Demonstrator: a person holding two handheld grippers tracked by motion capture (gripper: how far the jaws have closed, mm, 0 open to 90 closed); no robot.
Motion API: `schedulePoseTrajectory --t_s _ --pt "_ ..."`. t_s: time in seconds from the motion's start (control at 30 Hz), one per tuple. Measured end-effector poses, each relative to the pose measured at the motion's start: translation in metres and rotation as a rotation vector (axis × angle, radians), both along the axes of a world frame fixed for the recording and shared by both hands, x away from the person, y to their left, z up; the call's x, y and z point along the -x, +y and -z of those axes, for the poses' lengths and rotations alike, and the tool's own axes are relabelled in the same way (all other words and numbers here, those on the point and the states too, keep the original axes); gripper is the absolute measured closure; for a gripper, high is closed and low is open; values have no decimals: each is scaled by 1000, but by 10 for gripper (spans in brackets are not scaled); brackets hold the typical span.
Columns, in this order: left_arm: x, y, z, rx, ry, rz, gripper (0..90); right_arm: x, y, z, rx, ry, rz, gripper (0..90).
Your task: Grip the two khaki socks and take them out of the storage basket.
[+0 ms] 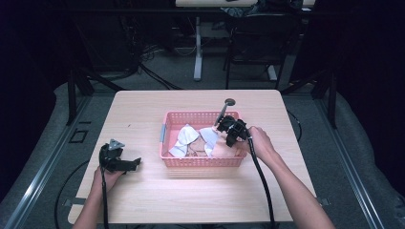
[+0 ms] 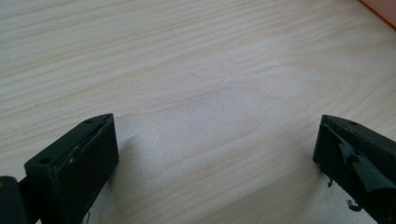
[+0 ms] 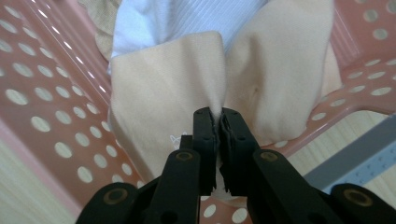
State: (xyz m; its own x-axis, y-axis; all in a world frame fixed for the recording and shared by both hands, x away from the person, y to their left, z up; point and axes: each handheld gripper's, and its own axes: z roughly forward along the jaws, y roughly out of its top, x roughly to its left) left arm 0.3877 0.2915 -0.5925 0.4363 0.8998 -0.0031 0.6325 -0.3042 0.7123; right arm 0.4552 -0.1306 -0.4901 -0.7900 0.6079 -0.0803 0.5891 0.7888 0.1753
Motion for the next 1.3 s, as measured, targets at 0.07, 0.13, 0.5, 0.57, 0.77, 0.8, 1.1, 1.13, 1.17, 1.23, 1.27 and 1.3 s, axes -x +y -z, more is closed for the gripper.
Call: schedulePoseTrajectory --t_s 0.07,0.13,0.5,0.57,0.77,0.8,1.1,1.13,1.17,1.23,1.27,1.3 --pt "0 0 0 0 0 0 0 1 -1 -4 -7 2 5 854" --pt "0 0 0 0 0 0 0 2 -2 -7 -8 -2 1 857" --pt "0 0 0 -1 0 2 0 3 -8 -29 -93 -18 17 859" --pt "0 0 0 1 1 1 0 3 -9 -33 -90 -16 15 859" --pt "0 0 0 1 1 1 0 4 -13 -42 -131 -15 19 861" --pt "0 0 0 1 1 1 0 4 -13 -45 -136 -20 21 861" --pt "0 0 0 -1 1 0 0 7 -15 -76 -168 -51 16 862" --pt "0 0 0 -1 0 0 0 7 -15 -76 -168 -51 16 862" --pt "0 0 0 -1 1 0 0 7 -15 -78 -161 -50 12 862" --pt "0 0 0 -1 1 1 0 7 -15 -80 -164 -50 9 863" --pt "0 0 0 -1 1 1 0 7 -15 -80 -180 -54 17 863" --pt "0 0 0 -1 1 1 0 7 -15 -81 -189 -54 19 862"
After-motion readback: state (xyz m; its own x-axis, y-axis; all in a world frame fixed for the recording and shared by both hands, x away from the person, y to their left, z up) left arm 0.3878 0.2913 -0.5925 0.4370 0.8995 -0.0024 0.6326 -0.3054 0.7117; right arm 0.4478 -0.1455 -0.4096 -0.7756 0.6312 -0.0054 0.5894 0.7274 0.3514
